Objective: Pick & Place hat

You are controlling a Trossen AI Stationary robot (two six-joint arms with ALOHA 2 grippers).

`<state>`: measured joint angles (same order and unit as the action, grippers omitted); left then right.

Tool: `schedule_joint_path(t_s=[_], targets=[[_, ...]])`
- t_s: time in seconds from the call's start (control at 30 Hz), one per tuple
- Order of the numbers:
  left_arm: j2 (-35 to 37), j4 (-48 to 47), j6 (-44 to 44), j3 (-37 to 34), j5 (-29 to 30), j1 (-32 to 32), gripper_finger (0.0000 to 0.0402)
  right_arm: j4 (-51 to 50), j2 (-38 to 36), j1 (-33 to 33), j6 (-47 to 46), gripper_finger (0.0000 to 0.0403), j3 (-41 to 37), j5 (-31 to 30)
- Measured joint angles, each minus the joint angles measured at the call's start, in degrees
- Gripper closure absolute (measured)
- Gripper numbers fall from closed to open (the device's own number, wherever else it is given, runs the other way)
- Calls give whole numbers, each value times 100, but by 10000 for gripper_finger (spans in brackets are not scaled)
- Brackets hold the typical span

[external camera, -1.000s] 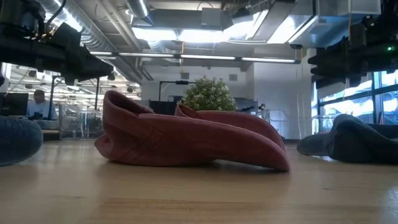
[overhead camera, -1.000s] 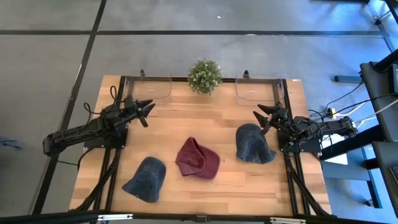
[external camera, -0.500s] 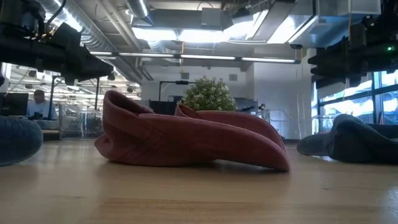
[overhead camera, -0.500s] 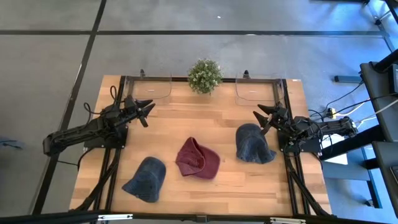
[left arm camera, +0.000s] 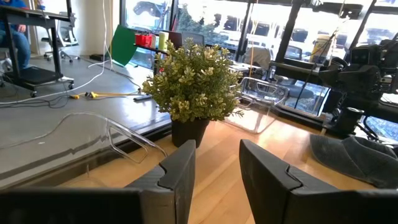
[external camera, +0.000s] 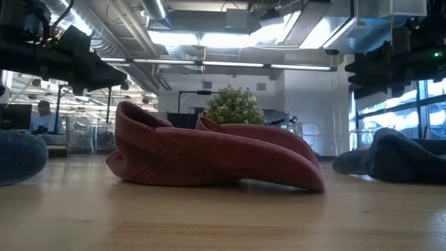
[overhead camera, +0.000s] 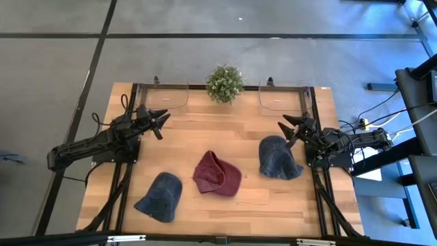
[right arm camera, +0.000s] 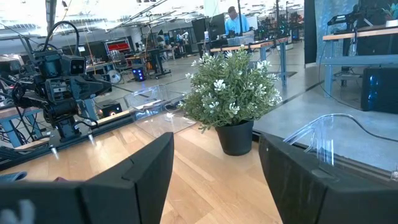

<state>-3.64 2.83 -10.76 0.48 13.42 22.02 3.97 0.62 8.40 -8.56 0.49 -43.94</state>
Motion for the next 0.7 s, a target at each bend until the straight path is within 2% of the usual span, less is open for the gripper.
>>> schedule_joint_path(t_s=[0.4,0.7], targets=[[-2,0,1,-1,-1,0,281,41,1,-1,-126,167,0,0],[-1,2,1,0,1,0,281,1387,0,-2,-312,167,0,87]])
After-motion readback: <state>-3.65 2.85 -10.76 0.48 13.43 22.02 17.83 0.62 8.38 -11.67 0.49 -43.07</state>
